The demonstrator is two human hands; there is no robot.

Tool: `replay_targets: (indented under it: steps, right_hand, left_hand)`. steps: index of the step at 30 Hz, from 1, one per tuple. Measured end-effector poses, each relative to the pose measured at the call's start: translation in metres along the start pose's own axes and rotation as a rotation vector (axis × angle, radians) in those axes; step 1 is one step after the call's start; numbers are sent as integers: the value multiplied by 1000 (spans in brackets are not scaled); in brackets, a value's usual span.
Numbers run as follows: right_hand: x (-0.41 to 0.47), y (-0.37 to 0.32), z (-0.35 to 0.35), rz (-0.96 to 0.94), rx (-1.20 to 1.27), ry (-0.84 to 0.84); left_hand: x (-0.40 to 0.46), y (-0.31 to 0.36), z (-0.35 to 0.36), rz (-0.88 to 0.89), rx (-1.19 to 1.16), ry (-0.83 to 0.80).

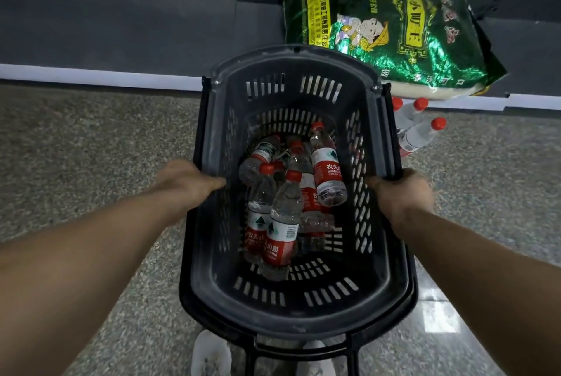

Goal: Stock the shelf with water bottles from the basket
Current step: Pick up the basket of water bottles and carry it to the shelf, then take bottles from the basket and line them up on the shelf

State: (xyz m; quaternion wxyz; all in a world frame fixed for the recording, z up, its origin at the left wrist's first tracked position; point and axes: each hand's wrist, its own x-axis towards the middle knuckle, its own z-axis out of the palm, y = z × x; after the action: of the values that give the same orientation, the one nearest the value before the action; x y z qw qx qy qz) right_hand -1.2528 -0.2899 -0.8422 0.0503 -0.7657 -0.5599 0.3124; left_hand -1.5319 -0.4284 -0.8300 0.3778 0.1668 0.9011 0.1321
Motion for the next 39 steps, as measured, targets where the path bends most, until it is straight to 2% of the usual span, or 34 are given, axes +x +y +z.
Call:
replay_targets:
  steps: [8, 17, 20, 23, 25, 27, 29, 31, 35, 39]
  right_hand:
    - [15, -2, 16, 9, 32, 2]
    - [29, -6, 18, 0, 1, -8]
    - [28, -7, 16, -5, -47, -34]
    - [25, -15, 5, -14, -112, -56]
    - [17, -23, -2, -109, -213, 21]
    - [7, -31, -5, -296, -287, 156]
    - [-5, -40, -4, -422, -254, 200]
    - [-17, -46, 4, -447, -202, 162]
    - [-34, -48, 36, -289, -13, 49]
    - [-38, -31, 87, -42, 68, -170]
  left_hand:
    - [25, 2, 7, 35, -2, -32]
    - [38, 9, 7, 100, 11, 16]
    - [33, 12, 5, 118, 79, -17]
    - [22, 19, 4, 140, 183, 42]
    - [9, 24, 2, 221, 227, 198]
    - [-4, 30, 0, 407, 252, 354]
    - [-13, 35, 3, 542, 213, 331]
    - [-17, 36, 12, 539, 144, 222]
    - [-13, 30, 37, 429, 19, 75]
    - [2, 28, 70, 423, 47, 63]
